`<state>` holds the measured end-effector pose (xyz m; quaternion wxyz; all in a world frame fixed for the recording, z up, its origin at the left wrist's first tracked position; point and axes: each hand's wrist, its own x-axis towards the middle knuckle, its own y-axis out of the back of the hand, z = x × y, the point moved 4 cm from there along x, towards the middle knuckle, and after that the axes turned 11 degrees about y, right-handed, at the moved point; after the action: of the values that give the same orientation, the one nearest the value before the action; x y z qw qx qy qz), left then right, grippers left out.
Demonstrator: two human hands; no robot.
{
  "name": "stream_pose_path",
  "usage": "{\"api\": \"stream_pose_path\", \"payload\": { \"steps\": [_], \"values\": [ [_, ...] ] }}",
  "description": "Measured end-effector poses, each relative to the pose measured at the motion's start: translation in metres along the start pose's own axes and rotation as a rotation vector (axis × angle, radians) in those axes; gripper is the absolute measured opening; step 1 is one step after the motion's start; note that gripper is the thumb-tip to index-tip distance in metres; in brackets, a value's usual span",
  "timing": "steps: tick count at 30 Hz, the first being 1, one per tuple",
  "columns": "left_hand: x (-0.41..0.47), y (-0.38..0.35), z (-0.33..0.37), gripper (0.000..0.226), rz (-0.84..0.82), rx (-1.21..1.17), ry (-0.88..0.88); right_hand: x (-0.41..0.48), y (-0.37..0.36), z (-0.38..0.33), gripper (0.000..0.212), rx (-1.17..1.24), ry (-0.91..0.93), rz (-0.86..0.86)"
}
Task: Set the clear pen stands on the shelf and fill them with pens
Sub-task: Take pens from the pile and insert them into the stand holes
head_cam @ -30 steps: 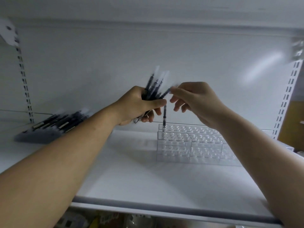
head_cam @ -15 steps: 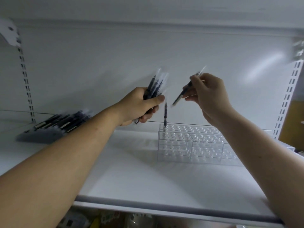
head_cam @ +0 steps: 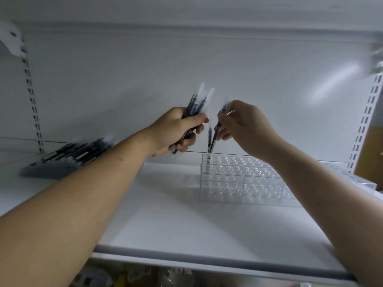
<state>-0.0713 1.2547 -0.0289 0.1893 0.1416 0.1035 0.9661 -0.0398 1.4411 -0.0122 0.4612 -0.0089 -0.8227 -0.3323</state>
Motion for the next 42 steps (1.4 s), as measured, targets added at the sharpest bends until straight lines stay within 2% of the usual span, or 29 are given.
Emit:
{"api": "stream_pose_path", "payload": {
  "steps": [5, 10, 16, 21, 23, 26, 28, 31, 35, 39, 42],
  "values": [
    [0.001, 0.000, 0.000, 0.025, 0.008, 0.039, -0.018, 0.000, -0.002, -0.001, 0.014, -0.047, -0.002, -0.037],
    [0.001, 0.000, -0.001, 0.028, 0.009, 0.080, -0.039, -0.005, -0.014, 0.005, 0.017, -0.049, -0.065, -0.189],
    [0.001, 0.001, -0.002, 0.031, 0.054, 0.143, -0.057, -0.008, -0.018, 0.011, 0.024, -0.133, -0.105, -0.265],
    [-0.002, 0.002, 0.000, 0.030, 0.030, 0.090, -0.050, -0.006, -0.006, 0.012, 0.019, -0.159, -0.070, -0.221],
    [-0.003, 0.002, 0.001, 0.029, -0.017, 0.046, -0.052, -0.002, 0.002, 0.010, 0.022, -0.122, -0.026, -0.124],
    [-0.005, 0.000, 0.003, 0.027, -0.072, 0.004, -0.038, 0.000, 0.011, 0.004, 0.020, 0.059, -0.004, 0.055],
    [-0.007, -0.002, 0.004, 0.027, -0.092, 0.007, -0.026, -0.001, 0.010, 0.002, 0.016, 0.198, -0.033, 0.100],
    [-0.009, -0.005, 0.005, 0.029, -0.118, 0.052, -0.021, -0.003, 0.008, 0.000, 0.011, 0.352, -0.066, 0.126],
    [-0.011, -0.008, 0.006, 0.031, -0.133, 0.100, -0.011, -0.003, 0.007, 0.004, 0.016, 0.444, -0.113, 0.168],
    [-0.013, -0.011, 0.008, 0.027, -0.137, 0.114, -0.014, -0.003, 0.004, 0.006, 0.024, 0.462, -0.121, 0.133],
    [-0.014, -0.013, 0.009, 0.024, -0.150, 0.106, -0.020, -0.003, 0.003, 0.006, 0.020, 0.371, -0.114, 0.094]
  ]
}}
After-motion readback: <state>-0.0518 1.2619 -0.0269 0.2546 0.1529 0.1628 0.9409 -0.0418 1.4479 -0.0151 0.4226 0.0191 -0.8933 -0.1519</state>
